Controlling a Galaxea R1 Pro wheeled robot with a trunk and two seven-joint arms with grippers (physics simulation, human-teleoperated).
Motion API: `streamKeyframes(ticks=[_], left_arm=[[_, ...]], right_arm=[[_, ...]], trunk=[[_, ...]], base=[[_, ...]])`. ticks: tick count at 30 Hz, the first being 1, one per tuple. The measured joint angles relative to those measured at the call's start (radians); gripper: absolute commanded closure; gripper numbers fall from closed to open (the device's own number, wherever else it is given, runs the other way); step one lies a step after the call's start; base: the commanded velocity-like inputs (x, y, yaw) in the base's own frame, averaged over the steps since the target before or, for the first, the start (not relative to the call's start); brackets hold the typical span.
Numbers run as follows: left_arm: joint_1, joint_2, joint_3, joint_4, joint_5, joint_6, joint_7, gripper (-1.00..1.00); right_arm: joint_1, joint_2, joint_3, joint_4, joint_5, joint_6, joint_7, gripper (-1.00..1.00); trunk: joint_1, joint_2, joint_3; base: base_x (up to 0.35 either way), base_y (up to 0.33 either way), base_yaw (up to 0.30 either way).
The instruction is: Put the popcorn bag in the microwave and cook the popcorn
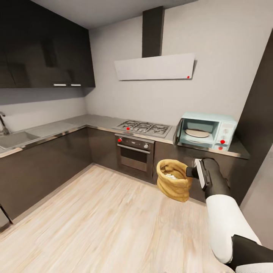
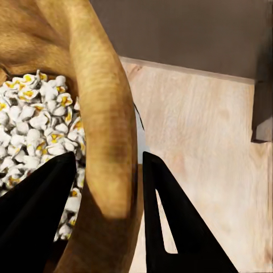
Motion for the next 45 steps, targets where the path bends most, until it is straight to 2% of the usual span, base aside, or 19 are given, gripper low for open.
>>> streamKeyframes(ticks=[5, 22, 34, 45], left_arm=[[0.000, 0.000, 0.000, 0.000, 0.000, 0.000, 0.000, -1.00], [0.000, 0.000, 0.000, 0.000, 0.000, 0.000, 0.000, -1.00], [0.000, 0.000, 0.000, 0.000, 0.001, 0.000, 0.001, -1.00], [0.000, 0.000, -0.001, 0.001, 0.003, 0.001, 0.000, -1.00]], right_arm=[[-0.001, -0.007, -0.031, 0.000, -0.001, 0.000, -0.001, 1.00], [-0.001, -0.007, -0.032, -0.014, -0.002, 0.000, 0.006, 1.00], [-0.001, -0.005, -0.031, -0.020, -0.004, 0.000, 0.006, 1.00], [-0.001, -0.005, -0.026, -0.020, -0.005, 0.000, 0.006, 1.00]], trunk=[[0.000, 0.000, 0.000], [0.000, 0.000, 0.000], [0.000, 0.000, 0.000], [-0.001, 0.000, 0.000]], base=[[0.000, 0.000, -0.288], [0.000, 0.000, -0.282], [0.012, 0.000, -0.012], [0.301, 0.000, 0.000]])
